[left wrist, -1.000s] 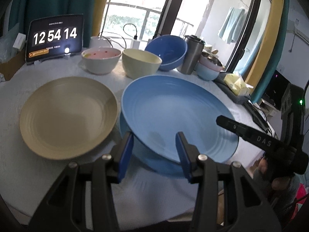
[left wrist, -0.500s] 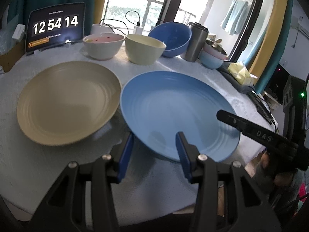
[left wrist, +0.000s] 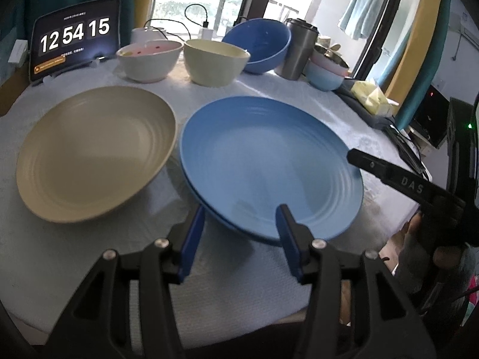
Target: Organize plates and bowls
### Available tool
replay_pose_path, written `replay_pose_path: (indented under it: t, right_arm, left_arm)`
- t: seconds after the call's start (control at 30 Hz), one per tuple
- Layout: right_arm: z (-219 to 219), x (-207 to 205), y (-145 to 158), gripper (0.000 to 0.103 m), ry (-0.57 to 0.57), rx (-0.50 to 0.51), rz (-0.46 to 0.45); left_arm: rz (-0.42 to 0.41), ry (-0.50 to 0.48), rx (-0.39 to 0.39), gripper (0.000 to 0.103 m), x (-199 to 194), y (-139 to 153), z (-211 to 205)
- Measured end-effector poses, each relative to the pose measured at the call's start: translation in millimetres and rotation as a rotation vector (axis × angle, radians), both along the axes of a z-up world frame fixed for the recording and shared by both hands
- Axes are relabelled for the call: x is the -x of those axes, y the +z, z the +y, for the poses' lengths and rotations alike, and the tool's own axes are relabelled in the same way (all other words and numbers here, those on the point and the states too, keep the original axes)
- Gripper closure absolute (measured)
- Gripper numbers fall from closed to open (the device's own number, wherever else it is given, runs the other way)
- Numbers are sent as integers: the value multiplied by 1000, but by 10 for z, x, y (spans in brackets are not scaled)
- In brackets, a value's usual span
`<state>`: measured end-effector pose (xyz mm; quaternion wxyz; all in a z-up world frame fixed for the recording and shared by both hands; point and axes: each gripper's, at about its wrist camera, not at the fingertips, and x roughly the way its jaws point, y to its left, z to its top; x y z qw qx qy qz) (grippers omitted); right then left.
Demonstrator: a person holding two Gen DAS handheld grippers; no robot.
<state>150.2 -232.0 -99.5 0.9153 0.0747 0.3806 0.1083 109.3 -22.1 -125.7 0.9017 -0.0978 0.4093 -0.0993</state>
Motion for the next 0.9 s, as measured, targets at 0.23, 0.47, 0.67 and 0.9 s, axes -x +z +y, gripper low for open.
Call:
replay_pose_path:
  t: [0.23, 0.47, 0.67, 0.9]
  right_arm:
    - [46, -22, -65, 69, 26, -13, 28]
    - [198, -56, -186, 68, 65, -2, 65]
    - [150, -54, -51, 68, 43, -1, 23]
    - [174, -74, 184, 68, 42, 0, -43]
  left_arm:
    - [11, -8, 12, 42, -32, -41, -25]
    - [-11, 3, 20, 41, 3, 27, 24]
    - [-51, 32, 29, 40, 34, 114, 149]
    - [-103, 111, 10, 40, 62, 209, 434]
